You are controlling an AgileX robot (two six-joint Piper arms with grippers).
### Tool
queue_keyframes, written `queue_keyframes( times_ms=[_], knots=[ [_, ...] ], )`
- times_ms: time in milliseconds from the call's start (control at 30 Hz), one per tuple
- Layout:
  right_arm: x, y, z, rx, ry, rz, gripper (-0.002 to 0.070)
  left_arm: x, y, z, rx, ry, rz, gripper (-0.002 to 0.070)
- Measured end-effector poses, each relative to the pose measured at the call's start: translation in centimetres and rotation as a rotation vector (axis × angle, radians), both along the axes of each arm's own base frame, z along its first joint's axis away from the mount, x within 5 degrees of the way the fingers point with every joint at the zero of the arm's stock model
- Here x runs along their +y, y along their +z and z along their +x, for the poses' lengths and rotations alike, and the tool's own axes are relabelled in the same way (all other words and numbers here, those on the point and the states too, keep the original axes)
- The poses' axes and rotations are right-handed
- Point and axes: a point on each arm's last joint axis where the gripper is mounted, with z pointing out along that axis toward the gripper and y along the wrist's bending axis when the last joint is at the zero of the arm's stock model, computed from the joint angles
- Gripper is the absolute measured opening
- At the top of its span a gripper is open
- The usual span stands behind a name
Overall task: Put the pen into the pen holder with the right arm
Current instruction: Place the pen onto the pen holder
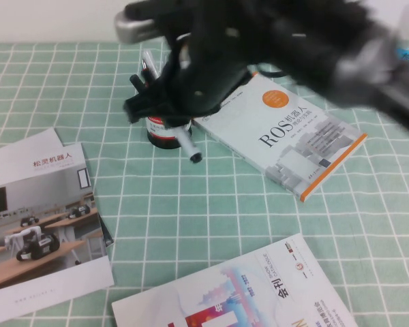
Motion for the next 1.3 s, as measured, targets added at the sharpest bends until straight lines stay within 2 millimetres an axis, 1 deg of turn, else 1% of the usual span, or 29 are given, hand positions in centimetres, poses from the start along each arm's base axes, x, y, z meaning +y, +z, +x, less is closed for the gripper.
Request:
queue_keyframes(
  times_ms=[133, 200, 267, 400, 533, 667, 767, 800, 900, 1000, 1133, 1300],
  knots=[
    [-2.6, 0.7, -1.6, -0.118, 0.006, 0.107, 0.0113, 0.0, 0.0, 0.0, 0.0, 0.0, 0.0, -0.0006],
    [-4.0, 0.5, -1.9, -0.187, 0.001, 0.169, 0.0113, 0.0, 0.0, 0.0, 0.0, 0.0, 0.0, -0.0006],
    [-5.0, 0.1, -2.1, -0.248, -0.001, 0.224, 0.0113, 0.0, 0.0, 0.0, 0.0, 0.0, 0.0, -0.0006],
    [-6.6, -2.2, -1.8, -0.414, -0.004, 0.371, 0.0113, 0.0, 0.0, 0.0, 0.0, 0.0, 0.0, -0.0006],
    [-7.1, -4.1, -0.8, -0.565, 0.001, 0.508, 0.0113, 0.0, 0.0, 0.0, 0.0, 0.0, 0.0, -0.0006],
    [-6.2, -5.4, 0.6, -0.746, 0.05, 0.598, 0.0113, 0.0, 0.0, 0.0, 0.0, 0.0, 0.0, -0.0006],
    [-5.2, -7.0, 1.6, -0.883, 0.096, 0.629, 0.0113, 0.0, 0.0, 0.0, 0.0, 0.0, 0.0, -0.0006],
    [-4.9, -8.0, 2.0, -0.925, 0.098, 0.642, 0.0113, 0.0, 0.0, 0.0, 0.0, 0.0, 0.0, -0.0006],
    [-4.3, -10.2, 3.2, -0.956, 0.062, 0.663, 0.0113, 0.0, 0.0, 0.0, 0.0, 0.0, 0.0, -0.0006],
    [-3.4, -11.7, 4.7, -0.957, 0.039, 0.673, 0.0113, 0.0, 0.0, 0.0, 0.0, 0.0, 0.0, -0.0006],
    [-1.9, -12.9, 6.6, -0.96, 0.043, 0.673, 0.0113, 0.0, 0.0, 0.0, 0.0, 0.0, 0.0, -0.0006],
    [-0.5, -13.4, 8.4, -0.97, 0.045, 0.678, 0.0113, 0.0, 0.0, 0.0, 0.0, 0.0, 0.0, -0.0006]
  ],
)
